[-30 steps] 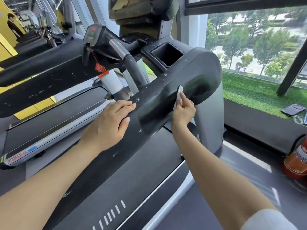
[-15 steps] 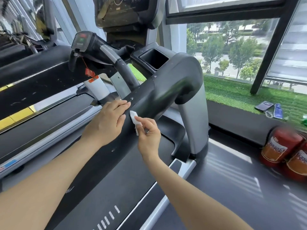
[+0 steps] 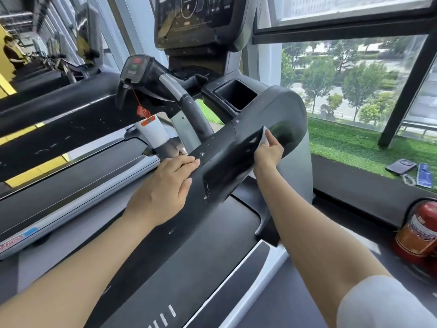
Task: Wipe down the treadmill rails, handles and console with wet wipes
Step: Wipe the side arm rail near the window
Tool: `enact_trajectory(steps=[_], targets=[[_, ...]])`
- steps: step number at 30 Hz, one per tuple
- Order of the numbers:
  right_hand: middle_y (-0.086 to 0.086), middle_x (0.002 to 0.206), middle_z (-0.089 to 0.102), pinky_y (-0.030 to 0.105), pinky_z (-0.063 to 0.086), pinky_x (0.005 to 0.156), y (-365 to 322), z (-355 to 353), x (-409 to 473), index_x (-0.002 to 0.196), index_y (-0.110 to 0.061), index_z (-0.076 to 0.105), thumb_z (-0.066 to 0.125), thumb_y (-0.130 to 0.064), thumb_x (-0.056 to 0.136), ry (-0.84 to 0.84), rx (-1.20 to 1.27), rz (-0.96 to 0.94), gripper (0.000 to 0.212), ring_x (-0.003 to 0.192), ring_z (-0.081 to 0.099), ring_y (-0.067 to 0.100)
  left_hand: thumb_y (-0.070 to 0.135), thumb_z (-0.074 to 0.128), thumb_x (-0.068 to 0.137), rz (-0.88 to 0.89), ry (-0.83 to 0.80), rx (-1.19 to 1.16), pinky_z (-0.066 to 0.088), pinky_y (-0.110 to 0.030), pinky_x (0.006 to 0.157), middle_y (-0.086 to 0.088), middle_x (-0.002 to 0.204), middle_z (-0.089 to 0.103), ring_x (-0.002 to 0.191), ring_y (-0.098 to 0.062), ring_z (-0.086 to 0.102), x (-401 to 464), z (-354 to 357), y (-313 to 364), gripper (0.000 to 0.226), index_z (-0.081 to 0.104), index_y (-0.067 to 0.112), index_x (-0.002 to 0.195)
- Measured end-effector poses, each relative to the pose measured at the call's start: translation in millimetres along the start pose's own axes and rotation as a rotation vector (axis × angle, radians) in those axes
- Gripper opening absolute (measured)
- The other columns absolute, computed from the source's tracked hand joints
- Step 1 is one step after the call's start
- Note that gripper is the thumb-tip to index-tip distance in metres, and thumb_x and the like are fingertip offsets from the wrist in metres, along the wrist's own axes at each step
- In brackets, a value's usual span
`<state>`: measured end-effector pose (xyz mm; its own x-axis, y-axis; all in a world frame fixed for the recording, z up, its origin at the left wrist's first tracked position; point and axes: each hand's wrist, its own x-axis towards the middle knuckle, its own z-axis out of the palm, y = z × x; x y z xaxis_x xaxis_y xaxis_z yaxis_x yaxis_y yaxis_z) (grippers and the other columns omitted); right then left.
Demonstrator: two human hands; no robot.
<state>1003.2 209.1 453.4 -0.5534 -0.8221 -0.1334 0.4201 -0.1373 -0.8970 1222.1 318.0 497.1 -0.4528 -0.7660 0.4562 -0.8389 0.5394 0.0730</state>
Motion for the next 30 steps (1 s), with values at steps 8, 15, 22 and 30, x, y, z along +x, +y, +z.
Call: enact_trajectory(steps=[8,15,22,30], targets=[[0.000,0.095,0.040,0.000,0.032,0.082,4.0,-0.9,-62.3,0.120,-0.015,0.065,0.035,0.017,0.086,-0.228,-0.288,-0.347,0.055,0.076,0.045,-0.001,0.009,0.052,0.093,-0.007,-0.015,-0.047,0.037,-0.028,0.100,0.003,0.132,0.051,0.119,-0.014,0.041,-0.4,-2.3,1.8,0.041,0.053,0.013,0.134],[-0.009,0.086,0.037,0.011,0.035,0.086,45.4,-6.0,-136.4,0.121,-0.024,0.064,0.045,0.013,0.089,-0.339,-0.274,-0.445,0.052,0.080,0.043,0.008,0.005,0.047,0.093,-0.063,0.010,-0.112,0.042,-0.031,0.095,0.002,0.127,0.055,0.116,-0.017,0.048,-21.5,-15.9,3.4,0.036,0.057,0.012,0.127],[0.004,0.089,0.040,0.012,0.037,0.082,73.5,-23.5,-201.8,0.122,-0.018,0.063,0.053,-0.009,0.091,-0.454,-0.181,-0.409,0.034,0.079,0.042,0.005,0.005,0.048,0.093,-0.058,-0.049,0.016,0.042,-0.035,0.097,0.000,0.132,0.051,0.119,-0.021,0.046,-51.5,-26.9,4.2,0.041,0.052,0.011,0.133],[-0.006,0.088,0.066,0.011,0.043,0.068,76.8,-47.2,-135.8,0.096,-0.023,0.068,0.049,0.003,0.093,-0.168,0.066,0.022,0.033,0.071,0.057,-0.002,0.004,0.048,0.093,-0.012,-0.044,0.102,0.044,-0.032,0.093,-0.001,0.131,0.052,0.119,-0.018,0.045,-54.1,-23.1,4.0,0.040,0.053,0.009,0.133]])
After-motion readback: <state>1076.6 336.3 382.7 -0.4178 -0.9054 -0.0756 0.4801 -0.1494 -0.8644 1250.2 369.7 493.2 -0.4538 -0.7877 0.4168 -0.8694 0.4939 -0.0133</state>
